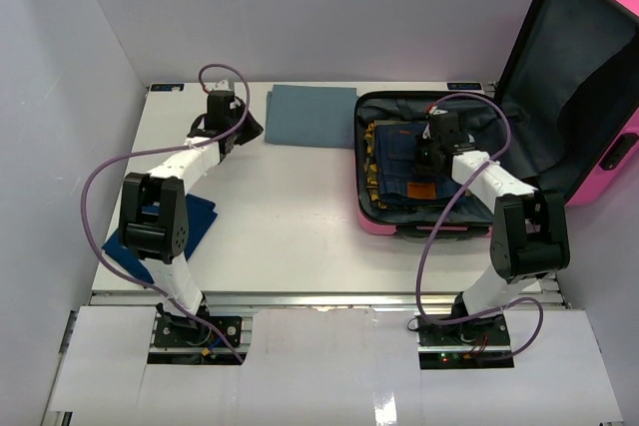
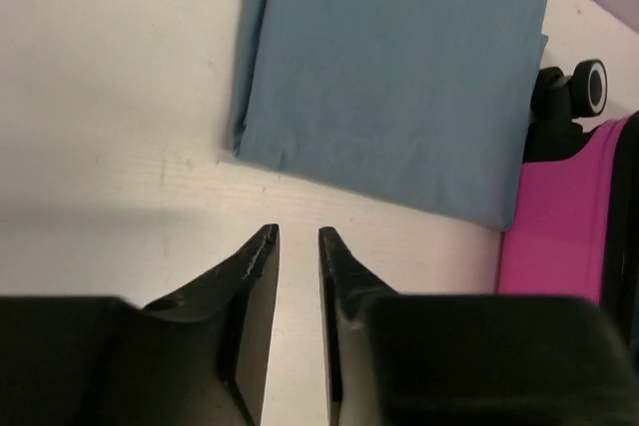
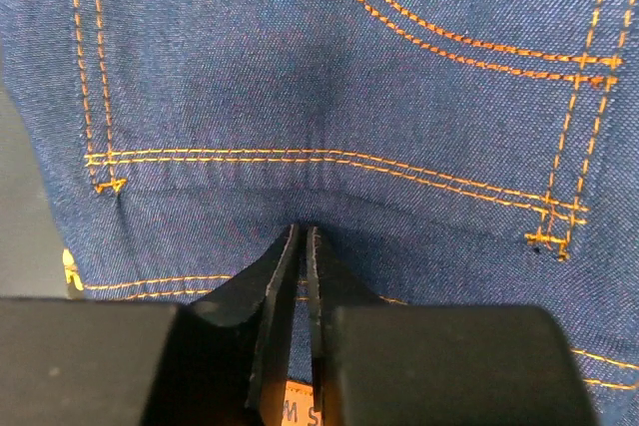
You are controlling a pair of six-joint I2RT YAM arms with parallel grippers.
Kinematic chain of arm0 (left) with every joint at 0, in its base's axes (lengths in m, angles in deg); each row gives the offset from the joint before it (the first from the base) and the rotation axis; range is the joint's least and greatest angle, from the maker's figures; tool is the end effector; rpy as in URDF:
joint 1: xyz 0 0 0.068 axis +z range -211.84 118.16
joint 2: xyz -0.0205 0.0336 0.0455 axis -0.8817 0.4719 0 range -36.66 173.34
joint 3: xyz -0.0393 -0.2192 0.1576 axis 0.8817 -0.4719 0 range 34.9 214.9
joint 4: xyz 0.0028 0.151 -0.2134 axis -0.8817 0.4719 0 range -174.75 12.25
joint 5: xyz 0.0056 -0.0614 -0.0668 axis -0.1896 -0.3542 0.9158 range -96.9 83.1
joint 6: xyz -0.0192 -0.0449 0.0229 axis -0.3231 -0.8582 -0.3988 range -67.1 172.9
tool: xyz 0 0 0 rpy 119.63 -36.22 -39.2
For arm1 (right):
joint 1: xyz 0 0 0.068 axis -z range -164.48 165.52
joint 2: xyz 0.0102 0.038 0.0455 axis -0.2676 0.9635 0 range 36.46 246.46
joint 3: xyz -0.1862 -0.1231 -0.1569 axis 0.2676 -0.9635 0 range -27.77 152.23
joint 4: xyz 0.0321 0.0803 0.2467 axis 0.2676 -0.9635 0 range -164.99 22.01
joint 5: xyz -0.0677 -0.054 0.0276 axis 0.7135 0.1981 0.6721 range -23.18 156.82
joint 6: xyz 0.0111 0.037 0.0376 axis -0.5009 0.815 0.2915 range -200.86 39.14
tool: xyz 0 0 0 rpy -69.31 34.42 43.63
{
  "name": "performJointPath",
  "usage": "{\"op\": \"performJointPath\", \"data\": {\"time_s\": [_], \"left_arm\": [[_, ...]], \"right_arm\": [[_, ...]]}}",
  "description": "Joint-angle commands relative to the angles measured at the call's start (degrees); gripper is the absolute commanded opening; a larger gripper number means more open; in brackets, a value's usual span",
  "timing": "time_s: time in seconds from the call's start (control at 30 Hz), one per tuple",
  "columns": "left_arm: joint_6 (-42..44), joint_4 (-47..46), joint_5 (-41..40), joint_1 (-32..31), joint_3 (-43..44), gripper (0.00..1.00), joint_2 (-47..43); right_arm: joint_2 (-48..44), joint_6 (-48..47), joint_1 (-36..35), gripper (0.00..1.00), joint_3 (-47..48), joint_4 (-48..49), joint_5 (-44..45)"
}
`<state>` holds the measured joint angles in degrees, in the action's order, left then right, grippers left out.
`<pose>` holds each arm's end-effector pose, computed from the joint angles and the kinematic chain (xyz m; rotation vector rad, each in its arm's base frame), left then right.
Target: Pack the luggage
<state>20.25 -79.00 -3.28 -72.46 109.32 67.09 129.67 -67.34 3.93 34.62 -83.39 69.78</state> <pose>0.4077 -0.0787 0.2393 -0.3893 2.1910 -0.4917 0.3448 0.0688 0.2241 0.0646 2.3800 0.1480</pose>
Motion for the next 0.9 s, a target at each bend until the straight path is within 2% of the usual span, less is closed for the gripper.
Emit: {"op": "performJointPath", "data": {"time_s": [0.0, 0.07, 0.2, 0.27, 0.47, 0.7, 0.8, 0.87], "left_arm": [[5.8, -2.5, 3.0, -0.3, 4.9, 0.55, 5.1], [6.5, -4.5, 2.8, 0.5, 4.6, 0.66, 6.7], [7.7, -11.4, 11.4, 2.8, 4.2, 0.75, 10.3], [8.1, -12.5, 14.1, 3.1, 5.1, 0.75, 11.9], [7.9, -12.0, 12.8, 3.3, 9.0, 0.76, 18.6], [6.2, -17.5, 16.1, 3.2, 9.6, 0.75, 23.3], [5.7, -17.6, 15.4, 3.2, 9.7, 0.71, 24.4], [5.5, -16.2, 15.7, 3.3, 10.9, 0.65, 25.5]], "right_arm": [[-3.4, -0.1, 0.3, 0.18, 0.3, 0.3, 1.0], [-5.9, -0.8, 0.2, 0.18, -0.2, 1.2, 1.1], [-9.5, -2.1, 0.3, 0.20, -0.7, 1.6, 4.3], [-11.0, -2.3, 0.3, 0.20, -0.6, 1.4, 4.4], [-15.6, -2.5, 0.3, 0.19, -2.4, 2.6, 3.9], [-17.2, -2.6, 0.3, 0.20, -3.1, 3.2, 4.0], [-16.6, -2.6, 0.3, 0.20, -3.0, 3.3, 4.1], [-15.6, -2.6, 0.3, 0.21, -2.5, 3.2, 3.7]]}}
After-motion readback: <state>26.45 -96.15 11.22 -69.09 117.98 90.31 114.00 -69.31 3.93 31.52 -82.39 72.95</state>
